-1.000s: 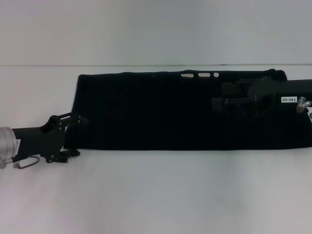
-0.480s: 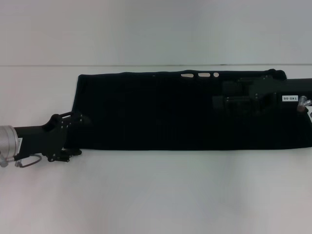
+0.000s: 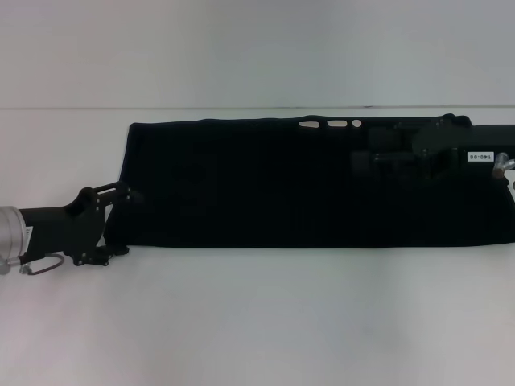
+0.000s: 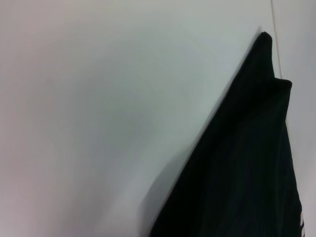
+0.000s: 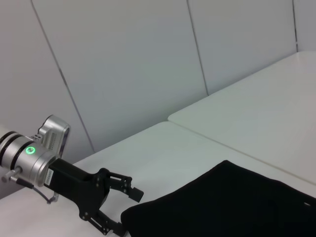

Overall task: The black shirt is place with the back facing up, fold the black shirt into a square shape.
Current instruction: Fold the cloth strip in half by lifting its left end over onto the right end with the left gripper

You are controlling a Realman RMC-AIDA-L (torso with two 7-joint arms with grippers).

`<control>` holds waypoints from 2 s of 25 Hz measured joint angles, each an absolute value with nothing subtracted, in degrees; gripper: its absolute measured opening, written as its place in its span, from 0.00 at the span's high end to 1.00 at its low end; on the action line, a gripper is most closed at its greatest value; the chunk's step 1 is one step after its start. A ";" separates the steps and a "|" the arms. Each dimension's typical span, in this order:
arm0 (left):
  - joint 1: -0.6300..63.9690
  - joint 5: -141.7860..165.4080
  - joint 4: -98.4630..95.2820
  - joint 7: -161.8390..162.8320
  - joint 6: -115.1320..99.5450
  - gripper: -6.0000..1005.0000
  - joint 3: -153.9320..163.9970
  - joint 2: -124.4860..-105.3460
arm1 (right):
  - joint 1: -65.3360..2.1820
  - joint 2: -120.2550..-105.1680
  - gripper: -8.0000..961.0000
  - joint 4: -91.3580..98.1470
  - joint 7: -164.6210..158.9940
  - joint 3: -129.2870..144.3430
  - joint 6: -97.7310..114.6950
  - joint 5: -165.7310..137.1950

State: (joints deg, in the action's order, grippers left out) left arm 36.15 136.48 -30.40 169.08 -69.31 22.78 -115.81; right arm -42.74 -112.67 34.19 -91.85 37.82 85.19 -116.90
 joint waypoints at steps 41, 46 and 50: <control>36.83 135.12 -30.59 168.94 -72.65 0.05 22.87 -115.57 | -42.99 -112.67 0.22 35.67 -92.47 36.91 85.87 -116.19; 36.54 135.41 -30.64 168.93 -72.11 0.05 22.83 -115.50 | -43.25 -112.67 0.22 35.70 -92.46 36.91 85.59 -116.18; 36.00 135.55 -30.79 168.85 -71.55 0.05 22.77 -115.59 | -43.48 -112.67 0.22 35.70 -92.46 36.91 85.44 -116.11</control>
